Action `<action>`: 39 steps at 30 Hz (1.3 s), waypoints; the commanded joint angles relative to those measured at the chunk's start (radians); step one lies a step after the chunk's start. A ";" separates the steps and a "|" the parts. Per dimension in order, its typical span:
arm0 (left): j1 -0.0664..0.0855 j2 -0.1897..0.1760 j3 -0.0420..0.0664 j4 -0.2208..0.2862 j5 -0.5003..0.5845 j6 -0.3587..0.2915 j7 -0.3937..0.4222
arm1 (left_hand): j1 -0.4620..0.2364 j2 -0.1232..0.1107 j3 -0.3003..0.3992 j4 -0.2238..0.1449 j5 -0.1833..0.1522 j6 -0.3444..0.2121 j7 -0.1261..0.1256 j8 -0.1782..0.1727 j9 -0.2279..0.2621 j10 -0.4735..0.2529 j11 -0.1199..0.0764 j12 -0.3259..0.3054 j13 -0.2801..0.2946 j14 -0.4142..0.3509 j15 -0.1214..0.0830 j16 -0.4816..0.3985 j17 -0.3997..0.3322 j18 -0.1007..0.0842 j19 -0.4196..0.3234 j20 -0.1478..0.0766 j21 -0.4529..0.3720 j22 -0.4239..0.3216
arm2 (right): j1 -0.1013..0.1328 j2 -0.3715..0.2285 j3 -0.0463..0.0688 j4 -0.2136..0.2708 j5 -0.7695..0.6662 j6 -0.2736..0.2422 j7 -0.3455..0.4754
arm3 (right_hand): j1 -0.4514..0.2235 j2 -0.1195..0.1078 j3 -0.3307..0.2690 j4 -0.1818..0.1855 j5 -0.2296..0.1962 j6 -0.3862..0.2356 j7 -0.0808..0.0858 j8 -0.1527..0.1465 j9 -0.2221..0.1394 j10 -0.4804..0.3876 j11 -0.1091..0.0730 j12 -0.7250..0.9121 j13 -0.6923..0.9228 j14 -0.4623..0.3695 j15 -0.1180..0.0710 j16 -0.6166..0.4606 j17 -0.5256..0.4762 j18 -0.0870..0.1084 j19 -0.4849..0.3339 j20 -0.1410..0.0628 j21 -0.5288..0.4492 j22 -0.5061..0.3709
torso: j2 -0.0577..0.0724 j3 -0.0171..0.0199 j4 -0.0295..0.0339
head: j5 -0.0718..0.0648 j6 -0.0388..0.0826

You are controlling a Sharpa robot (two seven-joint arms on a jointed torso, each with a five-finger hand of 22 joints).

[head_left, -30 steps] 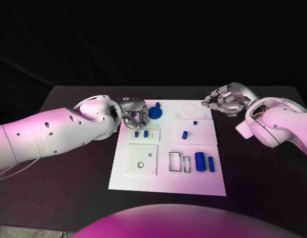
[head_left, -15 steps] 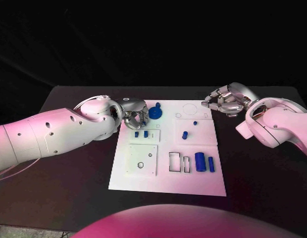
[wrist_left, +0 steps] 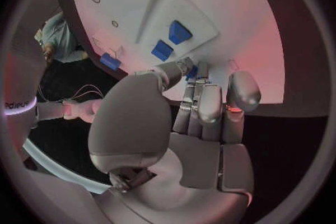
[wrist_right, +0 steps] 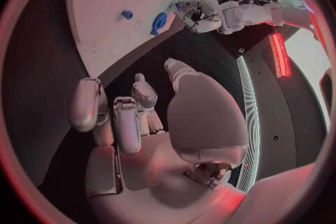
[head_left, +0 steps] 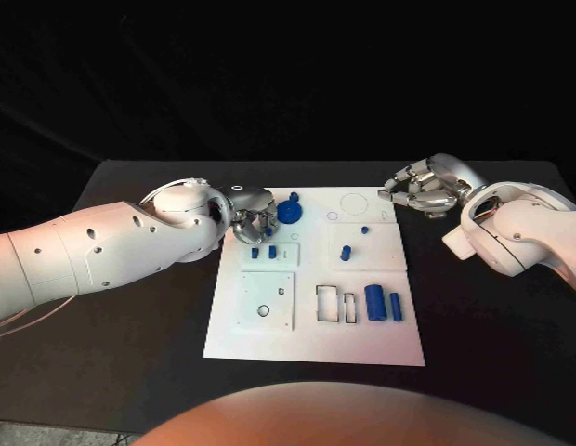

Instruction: Assemble the parts on the task board

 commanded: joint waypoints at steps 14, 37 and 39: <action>-0.003 -0.002 -0.003 0.001 -0.003 0.017 0.000 | -0.008 0.000 0.008 0.001 -0.005 -0.032 0.014 -0.021 -0.012 -0.007 0.005 -0.002 -0.001 -0.012 0.006 -0.003 -0.010 -0.009 -0.010 0.003 -0.009 0.142 | -0.001 0.000 0.000 0.000 -0.010 0.001 0.007 | 0.002 0.004 -0.004 -0.002 0.006 0.000 -0.003 0.007 0.002 0.007 0.003 0.000 -0.004 0.048 0.004 -0.006 0.114 0.011 -0.009 -0.001 -0.005 0.096 | 0.001 -0.0006 0.0010 | 0.002 0.004; -0.003 -0.008 -0.002 0.006 -0.001 -0.028 0.015 | -0.046 -0.033 -0.007 0.014 0.003 -0.046 -0.007 -0.029 -0.026 -0.136 0.043 -0.002 -0.005 -0.062 0.039 -0.018 -0.070 -0.005 -0.040 0.031 -0.044 0.133 | -0.002 0.001 0.000 -0.003 -0.010 0.001 0.008 | 0.002 0.003 -0.004 -0.002 0.006 0.000 -0.003 0.007 0.002 0.006 0.003 -0.002 -0.006 0.048 0.004 -0.007 0.114 0.011 -0.010 -0.001 -0.007 0.095 | 0.000 -0.0014 0.0005 | 0.005 0.005; -0.003 -0.008 -0.002 0.006 0.000 -0.029 0.018 | -0.046 -0.033 -0.008 0.014 0.004 -0.042 -0.007 -0.027 -0.025 -0.138 0.043 -0.002 -0.005 -0.063 0.040 -0.018 -0.071 -0.004 -0.041 0.032 -0.045 0.133 | -0.002 0.001 0.000 -0.003 -0.010 0.001 0.008 | 0.002 0.003 -0.004 -0.002 0.006 0.000 -0.003 0.007 0.002 0.006 0.003 -0.002 -0.006 0.048 0.004 -0.007 0.114 0.011 -0.010 -0.001 -0.007 0.095 | 0.000 -0.0011 0.0004 | 0.004 0.005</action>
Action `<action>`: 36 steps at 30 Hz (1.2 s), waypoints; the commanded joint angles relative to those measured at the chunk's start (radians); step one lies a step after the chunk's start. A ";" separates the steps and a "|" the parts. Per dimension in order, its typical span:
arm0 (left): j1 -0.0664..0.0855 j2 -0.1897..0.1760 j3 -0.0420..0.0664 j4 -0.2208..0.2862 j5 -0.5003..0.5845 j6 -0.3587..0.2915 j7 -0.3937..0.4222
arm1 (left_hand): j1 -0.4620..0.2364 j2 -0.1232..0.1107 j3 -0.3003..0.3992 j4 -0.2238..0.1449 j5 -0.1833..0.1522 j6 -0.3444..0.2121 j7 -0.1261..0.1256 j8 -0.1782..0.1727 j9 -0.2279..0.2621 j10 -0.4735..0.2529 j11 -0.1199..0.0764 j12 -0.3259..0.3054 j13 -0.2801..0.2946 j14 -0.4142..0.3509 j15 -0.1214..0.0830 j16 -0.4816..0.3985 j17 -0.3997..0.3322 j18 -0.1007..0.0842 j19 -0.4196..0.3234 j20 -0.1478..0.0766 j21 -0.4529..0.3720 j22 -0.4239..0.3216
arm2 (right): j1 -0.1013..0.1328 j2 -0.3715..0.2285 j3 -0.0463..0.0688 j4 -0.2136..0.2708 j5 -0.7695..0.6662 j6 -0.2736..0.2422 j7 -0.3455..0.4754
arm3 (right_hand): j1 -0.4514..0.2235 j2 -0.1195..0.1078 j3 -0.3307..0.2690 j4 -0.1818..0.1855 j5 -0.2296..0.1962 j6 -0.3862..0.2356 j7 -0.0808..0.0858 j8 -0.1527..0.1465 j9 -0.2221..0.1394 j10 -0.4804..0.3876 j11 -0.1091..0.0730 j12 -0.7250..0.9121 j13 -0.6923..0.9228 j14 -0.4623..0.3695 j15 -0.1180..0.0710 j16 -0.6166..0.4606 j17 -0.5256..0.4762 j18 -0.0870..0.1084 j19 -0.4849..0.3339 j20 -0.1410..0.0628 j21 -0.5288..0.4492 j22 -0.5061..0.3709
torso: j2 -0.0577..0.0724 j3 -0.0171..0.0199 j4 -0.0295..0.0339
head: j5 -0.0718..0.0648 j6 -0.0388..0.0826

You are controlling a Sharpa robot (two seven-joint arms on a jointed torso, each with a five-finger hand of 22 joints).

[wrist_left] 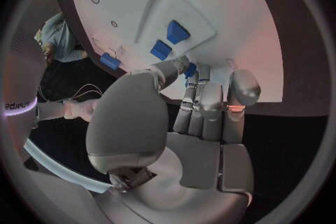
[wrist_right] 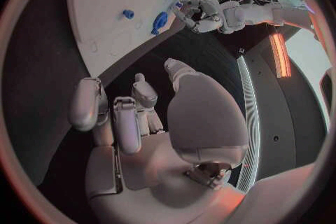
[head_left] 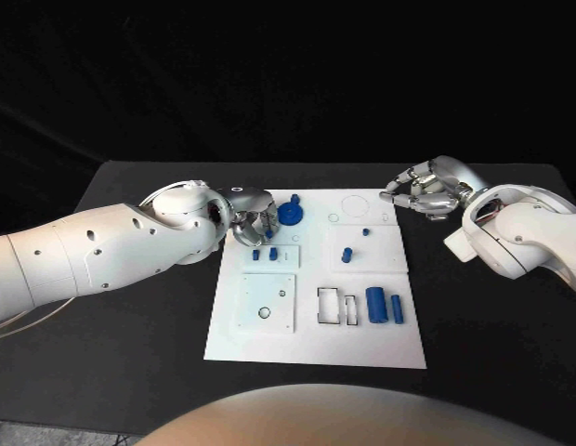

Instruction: Assemble the parts on the task board

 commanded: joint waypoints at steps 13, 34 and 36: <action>-0.003 -0.008 0.000 0.011 0.012 -0.031 0.033 | -0.012 0.004 -0.014 0.001 0.004 0.028 0.000 0.014 0.002 -0.017 0.002 0.005 0.003 -0.012 0.000 0.001 -0.005 -0.003 -0.009 0.006 -0.008 0.132 | -0.002 0.000 0.000 -0.001 -0.010 0.002 0.007 | 0.002 0.003 -0.004 -0.002 0.006 -0.001 -0.003 0.003 0.001 0.007 0.003 -0.001 0.000 0.048 0.004 -0.006 0.114 0.011 -0.006 0.002 -0.003 0.095 | 0.000 0.0002 -0.0003 | 0.000 -0.001; -0.006 -0.018 0.000 0.020 0.017 -0.039 0.037 | -0.012 0.003 -0.018 0.000 0.005 0.032 0.006 0.015 0.002 -0.021 0.002 0.006 0.004 -0.016 0.001 0.000 -0.011 -0.002 -0.011 0.008 -0.010 0.132 | -0.003 0.001 0.000 -0.003 -0.010 0.002 0.006 | 0.002 0.003 -0.004 -0.002 0.006 -0.001 -0.003 0.003 0.001 0.007 0.003 -0.001 0.000 0.048 0.004 -0.006 0.114 0.011 -0.006 0.002 -0.003 0.095 | 0.000 0.0008 0.0000 | 0.001 -0.002; -0.006 -0.019 0.000 0.020 0.017 -0.038 0.037 | -0.011 0.003 -0.019 0.000 0.005 0.031 0.008 0.015 0.002 -0.021 0.002 0.006 0.004 -0.017 0.001 0.000 -0.013 -0.002 -0.011 0.008 -0.010 0.132 | -0.003 0.001 0.000 -0.002 -0.010 0.002 0.006 | 0.002 0.003 -0.004 -0.002 0.006 -0.001 -0.003 0.003 0.001 0.007 0.003 -0.001 0.000 0.048 0.004 -0.006 0.114 0.011 -0.006 0.002 -0.003 0.095 | 0.000 0.0007 -0.0004 | 0.001 -0.003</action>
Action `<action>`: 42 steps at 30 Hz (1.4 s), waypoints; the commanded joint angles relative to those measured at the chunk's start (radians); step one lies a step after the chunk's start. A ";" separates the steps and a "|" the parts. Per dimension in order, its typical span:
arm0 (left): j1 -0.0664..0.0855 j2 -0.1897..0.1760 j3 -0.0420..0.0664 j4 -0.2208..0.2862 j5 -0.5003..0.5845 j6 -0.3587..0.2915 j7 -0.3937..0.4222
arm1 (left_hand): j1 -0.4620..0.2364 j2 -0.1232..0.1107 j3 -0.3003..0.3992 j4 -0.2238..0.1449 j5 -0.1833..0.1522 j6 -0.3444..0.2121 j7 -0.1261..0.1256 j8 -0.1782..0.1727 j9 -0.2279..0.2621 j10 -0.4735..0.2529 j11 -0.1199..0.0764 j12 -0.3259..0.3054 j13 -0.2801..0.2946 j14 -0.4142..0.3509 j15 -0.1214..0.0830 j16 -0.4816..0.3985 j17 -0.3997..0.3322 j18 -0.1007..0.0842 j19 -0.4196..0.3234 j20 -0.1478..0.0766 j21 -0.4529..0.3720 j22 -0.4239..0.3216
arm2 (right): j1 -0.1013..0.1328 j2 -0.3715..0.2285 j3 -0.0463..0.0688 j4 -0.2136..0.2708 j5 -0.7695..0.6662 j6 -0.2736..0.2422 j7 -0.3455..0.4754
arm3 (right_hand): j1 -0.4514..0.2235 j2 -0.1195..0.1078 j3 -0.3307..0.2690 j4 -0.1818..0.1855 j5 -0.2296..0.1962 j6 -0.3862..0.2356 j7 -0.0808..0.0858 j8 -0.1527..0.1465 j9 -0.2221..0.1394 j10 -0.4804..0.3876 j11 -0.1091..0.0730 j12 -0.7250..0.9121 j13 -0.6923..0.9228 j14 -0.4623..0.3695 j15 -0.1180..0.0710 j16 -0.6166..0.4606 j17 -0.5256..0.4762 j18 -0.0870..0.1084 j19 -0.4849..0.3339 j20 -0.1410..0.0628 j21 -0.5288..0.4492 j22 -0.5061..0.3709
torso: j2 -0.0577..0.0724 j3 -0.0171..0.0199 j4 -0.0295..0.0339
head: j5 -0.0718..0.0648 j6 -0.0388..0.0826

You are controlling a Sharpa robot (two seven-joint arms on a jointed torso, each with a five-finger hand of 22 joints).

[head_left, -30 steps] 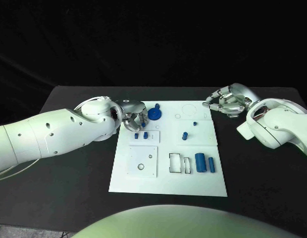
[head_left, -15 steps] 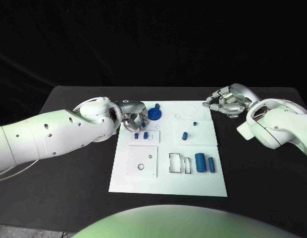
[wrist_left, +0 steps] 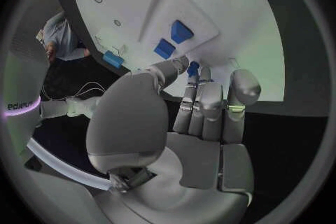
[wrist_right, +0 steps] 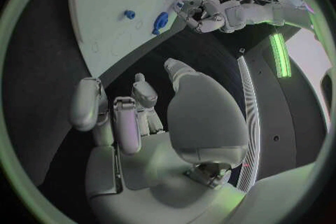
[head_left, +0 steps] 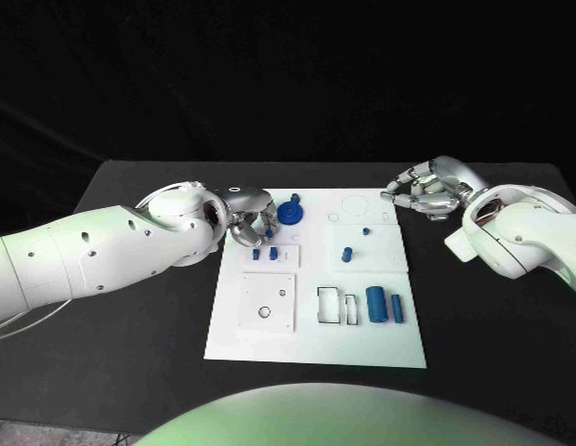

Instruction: Assemble the parts on the task board

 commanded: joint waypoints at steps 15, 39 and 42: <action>-0.001 -0.002 0.001 0.004 0.015 -0.038 0.025 | -0.005 -0.005 -0.017 -0.001 0.005 -0.037 0.006 -0.022 -0.016 -0.015 0.004 0.003 0.005 -0.019 0.001 -0.004 -0.020 -0.001 -0.009 0.005 -0.008 0.130 | -0.001 0.001 0.000 0.000 -0.010 0.001 0.005 | 0.002 0.003 -0.004 -0.002 0.006 -0.001 -0.003 0.003 0.001 0.007 0.003 -0.001 0.000 0.048 0.004 -0.006 0.114 0.011 -0.006 0.002 -0.003 0.095 | 0.000 0.0007 -0.0004 | 0.000 0.000; -0.002 -0.052 0.022 0.083 0.203 -0.126 0.112 | 0.023 0.037 -0.289 0.072 0.046 -0.066 -0.009 -0.057 -0.080 -0.080 0.016 0.006 0.015 -0.079 0.014 -0.042 -0.153 0.016 -0.055 0.020 -0.110 0.108 | -0.002 0.001 0.000 -0.004 -0.010 0.002 0.008 | 0.009 0.002 0.000 -0.005 0.006 -0.003 -0.003 0.005 0.003 -0.039 0.003 -0.058 -0.060 0.042 0.004 -0.014 0.100 0.015 -0.016 0.002 -0.024 0.088 | 0.000 -0.0008 0.0003 | 0.000 0.010; -0.001 -0.072 0.037 0.098 0.401 -0.165 0.134 | 0.031 0.052 -0.307 0.096 0.041 -0.060 0.007 -0.056 -0.084 -0.071 0.014 0.010 0.020 -0.104 0.012 -0.070 -0.204 0.022 -0.069 0.020 -0.145 0.099 | -0.002 0.005 0.000 -0.010 -0.014 0.007 0.015 | 0.039 -0.001 0.021 -0.013 -0.007 -0.005 0.000 0.008 0.007 -0.208 0.005 -0.292 -0.285 0.010 0.005 -0.054 0.031 0.027 -0.053 0.004 -0.090 0.063 | -0.003 -0.0012 0.0006 | 0.001 0.012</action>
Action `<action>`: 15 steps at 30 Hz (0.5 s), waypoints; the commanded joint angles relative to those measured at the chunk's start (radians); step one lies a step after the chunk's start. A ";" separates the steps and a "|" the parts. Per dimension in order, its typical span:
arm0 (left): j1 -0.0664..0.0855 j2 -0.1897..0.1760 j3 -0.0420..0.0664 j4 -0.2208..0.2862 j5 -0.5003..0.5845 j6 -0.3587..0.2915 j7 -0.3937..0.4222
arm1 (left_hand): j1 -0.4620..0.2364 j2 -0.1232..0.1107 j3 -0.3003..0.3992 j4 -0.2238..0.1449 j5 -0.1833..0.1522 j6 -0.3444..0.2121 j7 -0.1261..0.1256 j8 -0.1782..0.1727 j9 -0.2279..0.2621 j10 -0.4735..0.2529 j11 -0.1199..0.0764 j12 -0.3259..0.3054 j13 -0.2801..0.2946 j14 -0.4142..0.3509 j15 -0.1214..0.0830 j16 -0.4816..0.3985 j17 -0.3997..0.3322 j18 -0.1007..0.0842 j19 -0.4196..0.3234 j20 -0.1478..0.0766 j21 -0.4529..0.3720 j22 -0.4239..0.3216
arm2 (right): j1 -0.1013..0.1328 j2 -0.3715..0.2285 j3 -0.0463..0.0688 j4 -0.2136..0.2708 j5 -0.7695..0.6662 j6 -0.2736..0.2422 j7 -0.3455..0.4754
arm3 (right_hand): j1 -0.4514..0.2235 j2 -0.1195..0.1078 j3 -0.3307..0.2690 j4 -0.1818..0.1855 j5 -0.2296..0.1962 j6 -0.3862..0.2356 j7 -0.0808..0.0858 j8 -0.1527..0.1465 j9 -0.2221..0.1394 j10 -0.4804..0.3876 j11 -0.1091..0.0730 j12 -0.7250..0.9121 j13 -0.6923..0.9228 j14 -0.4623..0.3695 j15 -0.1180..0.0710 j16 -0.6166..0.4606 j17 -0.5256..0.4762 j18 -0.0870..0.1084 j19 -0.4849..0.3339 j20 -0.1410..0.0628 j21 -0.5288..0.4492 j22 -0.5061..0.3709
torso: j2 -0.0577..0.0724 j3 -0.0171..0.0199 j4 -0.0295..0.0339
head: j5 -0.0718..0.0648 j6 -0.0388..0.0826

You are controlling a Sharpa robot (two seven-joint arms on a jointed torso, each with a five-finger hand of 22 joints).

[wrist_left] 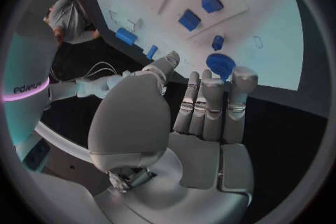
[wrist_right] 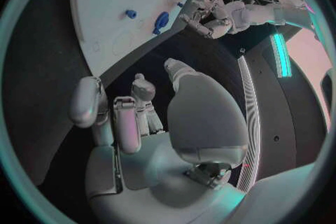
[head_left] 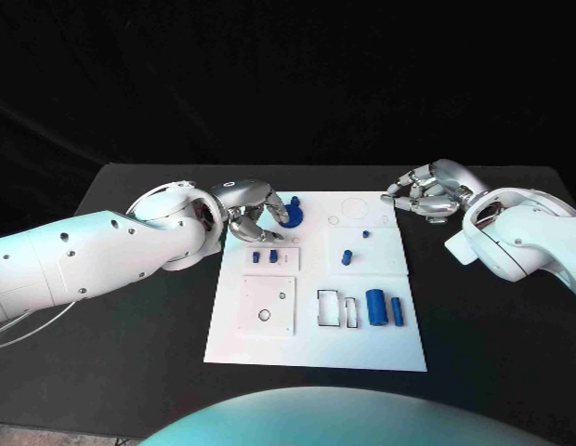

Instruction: Assemble the parts on the task board

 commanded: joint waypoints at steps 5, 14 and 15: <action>0.005 -0.034 0.020 0.012 0.624 -0.130 0.118 | 0.034 0.026 0.051 0.044 -0.015 0.014 0.044 0.014 -0.006 0.051 -0.017 0.037 0.015 -0.119 -0.009 -0.139 -0.195 0.064 -0.145 -0.008 -0.306 0.020 | -0.001 0.016 0.000 -0.012 -0.076 0.030 0.036 | 0.126 -0.043 0.153 -0.055 -0.034 0.008 0.018 0.011 0.002 -0.159 0.026 -0.469 -0.395 -0.090 0.022 -0.175 -0.204 0.049 -0.115 0.016 -0.200 0.000 | -0.002 -0.0010 0.0006 | 0.002 0.011; 0.006 -0.054 0.025 -0.008 0.963 -0.135 0.173 | 0.060 0.019 0.176 0.044 -0.068 0.029 0.028 0.052 0.011 0.135 -0.044 0.086 0.032 -0.114 -0.032 -0.174 -0.232 0.073 -0.155 -0.028 -0.392 -0.008 | -0.007 0.050 0.000 -0.021 -0.358 0.119 0.044 | 0.153 -0.075 0.282 -0.163 -0.075 0.061 0.027 0.005 -0.021 -0.135 0.045 -0.714 -0.625 -0.058 0.041 -0.140 -0.182 0.034 -0.059 0.032 -0.122 0.042 | -0.001 -0.0037 0.0018 | -0.025 0.026; 0.006 -0.054 0.025 -0.016 0.977 -0.130 0.173 | 0.066 0.019 0.186 0.040 -0.068 0.031 0.027 0.056 0.014 0.138 -0.045 0.087 0.032 -0.114 -0.034 -0.177 -0.234 0.073 -0.156 -0.030 -0.397 -0.010 | -0.008 0.055 0.000 -0.021 -0.401 0.131 0.039 | 0.150 -0.077 0.284 -0.167 -0.080 0.061 0.028 0.003 -0.023 -0.137 0.047 -0.723 -0.634 -0.057 0.041 -0.138 -0.180 0.032 -0.054 0.032 -0.114 0.046 | -0.002 -0.0033 0.0019 | -0.030 0.027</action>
